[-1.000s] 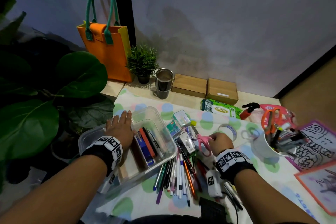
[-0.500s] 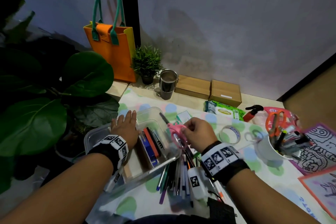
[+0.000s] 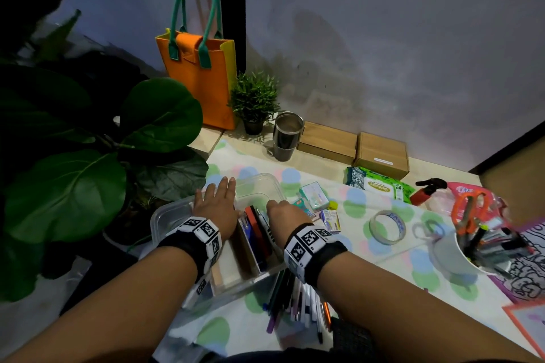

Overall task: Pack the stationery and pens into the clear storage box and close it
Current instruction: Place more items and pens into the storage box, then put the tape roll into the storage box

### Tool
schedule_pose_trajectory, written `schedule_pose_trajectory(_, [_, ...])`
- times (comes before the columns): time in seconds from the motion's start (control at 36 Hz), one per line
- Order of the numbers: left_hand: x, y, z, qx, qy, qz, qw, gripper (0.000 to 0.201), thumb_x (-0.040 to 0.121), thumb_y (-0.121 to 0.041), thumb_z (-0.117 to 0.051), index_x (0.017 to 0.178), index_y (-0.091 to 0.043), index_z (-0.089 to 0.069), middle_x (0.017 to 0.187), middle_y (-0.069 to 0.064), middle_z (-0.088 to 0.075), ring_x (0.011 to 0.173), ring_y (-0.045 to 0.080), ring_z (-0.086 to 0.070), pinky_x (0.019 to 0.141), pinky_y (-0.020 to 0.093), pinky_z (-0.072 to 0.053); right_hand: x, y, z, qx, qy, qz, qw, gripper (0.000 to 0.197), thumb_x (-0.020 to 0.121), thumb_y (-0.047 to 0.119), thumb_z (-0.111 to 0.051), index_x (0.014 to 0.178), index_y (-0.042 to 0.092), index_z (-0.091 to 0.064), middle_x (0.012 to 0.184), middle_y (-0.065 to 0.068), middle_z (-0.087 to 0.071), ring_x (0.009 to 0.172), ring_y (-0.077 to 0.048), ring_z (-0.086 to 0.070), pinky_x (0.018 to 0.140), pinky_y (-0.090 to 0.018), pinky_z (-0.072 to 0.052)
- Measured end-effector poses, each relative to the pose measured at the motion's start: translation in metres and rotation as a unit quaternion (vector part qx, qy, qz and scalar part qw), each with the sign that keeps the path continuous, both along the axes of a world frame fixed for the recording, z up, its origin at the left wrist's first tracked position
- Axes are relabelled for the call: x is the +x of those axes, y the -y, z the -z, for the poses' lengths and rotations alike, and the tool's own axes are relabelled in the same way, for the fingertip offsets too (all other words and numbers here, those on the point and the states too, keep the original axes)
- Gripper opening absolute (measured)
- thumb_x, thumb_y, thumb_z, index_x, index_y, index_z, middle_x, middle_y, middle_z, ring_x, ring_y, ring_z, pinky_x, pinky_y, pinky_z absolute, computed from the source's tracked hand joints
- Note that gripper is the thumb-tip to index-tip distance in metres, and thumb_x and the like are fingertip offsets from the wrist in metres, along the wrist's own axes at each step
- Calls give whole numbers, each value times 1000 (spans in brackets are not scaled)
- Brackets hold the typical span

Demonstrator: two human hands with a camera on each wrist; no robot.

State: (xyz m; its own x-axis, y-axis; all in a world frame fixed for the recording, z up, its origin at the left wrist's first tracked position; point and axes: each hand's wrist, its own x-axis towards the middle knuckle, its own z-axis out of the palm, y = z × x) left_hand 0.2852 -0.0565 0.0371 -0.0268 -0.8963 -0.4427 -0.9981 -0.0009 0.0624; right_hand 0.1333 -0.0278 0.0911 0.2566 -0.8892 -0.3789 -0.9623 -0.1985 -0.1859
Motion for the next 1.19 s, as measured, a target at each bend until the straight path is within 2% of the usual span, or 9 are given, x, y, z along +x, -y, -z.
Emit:
schedule_pose_trajectory(0.31, [1,0,-2,5,-13,-3,1000,73,98,-46,-32,151,-20,12,161,0,12,149,28,3,119,48,2,-1,5,21,78,-13,-8,997,29,100,10,-37,110,-3,-61,112,-21,-65,105,-35,-63,81,-35,-49])
schedule_pose_trajectory(0.44, [5,0,-2,0,-38,-6,999,74,97,-48,-34,151,-22,10,161,-1,11,149,26,3,119,47,1,-10,7,19,61,20,28,998,24,93,2,-45,114,1,-57,117,-18,-61,109,-33,-59,89,-37,-49])
schedule_pose_trajectory(0.53, [13,-2,-8,-31,-69,6,997,69,98,-35,-42,152,-21,-1,162,1,-2,149,24,-9,120,44,-7,-33,9,17,2,111,113,987,20,90,8,-48,106,6,-62,108,-15,-66,101,-29,-61,83,-31,-48])
schedule_pose_trajectory(0.64, [35,1,-10,-92,-167,-81,978,51,92,-9,-53,142,-14,-42,148,10,-43,135,26,-42,112,32,-31,-85,13,26,-51,168,247,953,19,88,11,-49,97,9,-66,100,-14,-70,93,-28,-64,81,-31,-50])
schedule_pose_trajectory(0.72, [44,2,-13,-103,-193,-146,965,38,93,-6,-50,130,-13,-57,135,13,-58,121,28,-56,99,26,-40,-127,19,46,-32,130,321,938,25,88,11,-52,111,9,-63,117,-15,-63,106,-30,-60,89,-31,-47])
schedule_pose_trajectory(0.81, [44,2,-15,-120,-190,-175,959,33,93,-8,-52,123,-14,-64,125,14,-65,113,30,-61,93,27,-44,-165,17,70,18,40,349,936,45,89,13,-55,132,5,-46,137,-15,-43,125,-32,-48,102,-36,-40])
schedule_pose_trajectory(0.94, [45,2,-13,-125,-196,-218,948,28,93,-12,-54,118,-18,-67,122,11,-67,111,27,-62,91,24,-43,-202,1,94,59,-54,376,923,39,94,20,-47,130,4,-48,132,-11,-54,126,-24,-48,109,-32,-35])
schedule_pose_trajectory(1.03, [44,2,-13,-128,-195,-219,947,31,92,-8,-53,118,-18,-68,123,11,-66,111,27,-61,87,20,-40,-205,-8,100,92,-77,375,919,35,91,24,-52,122,9,-58,126,-11,-58,120,-25,-53,102,-33,-39])
schedule_pose_trajectory(1.19, [46,2,-12,-122,-199,-216,948,30,91,-10,-54,116,-20,-68,119,11,-68,106,27,-64,85,22,-42,-200,-16,103,77,-62,384,918,32,91,25,-51,119,10,-58,126,-16,-56,116,-32,-54,89,-32,-45])
